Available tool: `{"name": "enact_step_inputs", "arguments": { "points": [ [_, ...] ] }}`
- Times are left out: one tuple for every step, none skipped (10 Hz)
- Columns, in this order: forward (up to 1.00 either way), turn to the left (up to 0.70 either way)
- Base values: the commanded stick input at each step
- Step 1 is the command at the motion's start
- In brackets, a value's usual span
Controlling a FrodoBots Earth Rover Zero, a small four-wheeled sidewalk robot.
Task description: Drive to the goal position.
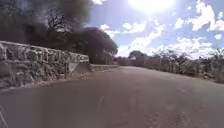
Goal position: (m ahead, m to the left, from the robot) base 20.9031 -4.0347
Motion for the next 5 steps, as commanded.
{"name": "enact_step_inputs", "arguments": {
  "points": [
    [0.50, 0.00],
    [0.50, 0.00],
    [0.50, 0.00],
    [0.50, 0.00],
    [0.50, 0.00]
  ]
}}
